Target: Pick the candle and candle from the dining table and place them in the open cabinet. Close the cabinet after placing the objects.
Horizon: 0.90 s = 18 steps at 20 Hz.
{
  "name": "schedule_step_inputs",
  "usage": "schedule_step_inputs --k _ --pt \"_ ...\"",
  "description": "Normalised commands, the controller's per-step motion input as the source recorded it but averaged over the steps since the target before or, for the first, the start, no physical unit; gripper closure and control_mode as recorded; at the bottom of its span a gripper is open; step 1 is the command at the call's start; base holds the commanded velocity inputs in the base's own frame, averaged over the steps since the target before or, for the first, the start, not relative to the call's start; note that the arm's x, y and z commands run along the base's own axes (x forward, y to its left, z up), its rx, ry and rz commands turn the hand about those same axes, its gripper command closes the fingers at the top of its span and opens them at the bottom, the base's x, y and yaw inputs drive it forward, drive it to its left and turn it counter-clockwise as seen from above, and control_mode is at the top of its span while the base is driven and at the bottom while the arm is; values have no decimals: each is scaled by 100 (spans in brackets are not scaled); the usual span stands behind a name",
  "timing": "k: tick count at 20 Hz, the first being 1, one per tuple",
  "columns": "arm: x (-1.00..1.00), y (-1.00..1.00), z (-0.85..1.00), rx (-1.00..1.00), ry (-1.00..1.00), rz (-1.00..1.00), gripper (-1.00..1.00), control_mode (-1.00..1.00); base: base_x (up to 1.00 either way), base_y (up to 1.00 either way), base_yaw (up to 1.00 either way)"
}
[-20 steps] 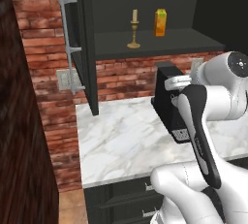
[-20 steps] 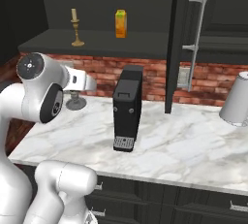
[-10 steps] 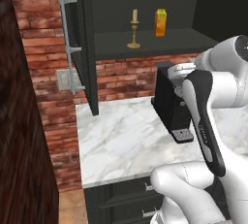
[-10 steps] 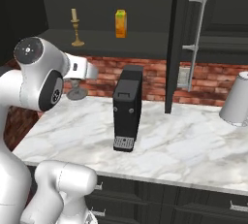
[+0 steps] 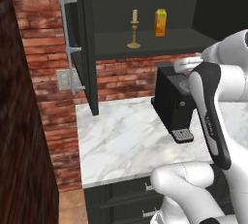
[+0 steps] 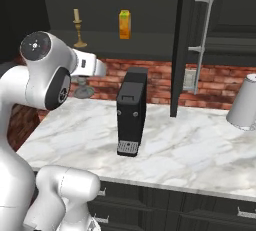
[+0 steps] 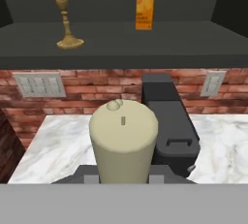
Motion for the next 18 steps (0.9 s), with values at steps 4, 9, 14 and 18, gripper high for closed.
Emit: schedule_step_inputs --k 4,9,14,18 --pt "10 -1 7 0 -7 0 100 -100 0 0 0" --pt "20 -7 6 0 -10 0 100 -100 0 0 0" --pt "26 -6 4 0 -11 -3 100 -100 0 0 0" --pt "18 -9 16 0 -6 -6 100 -100 0 0 0"
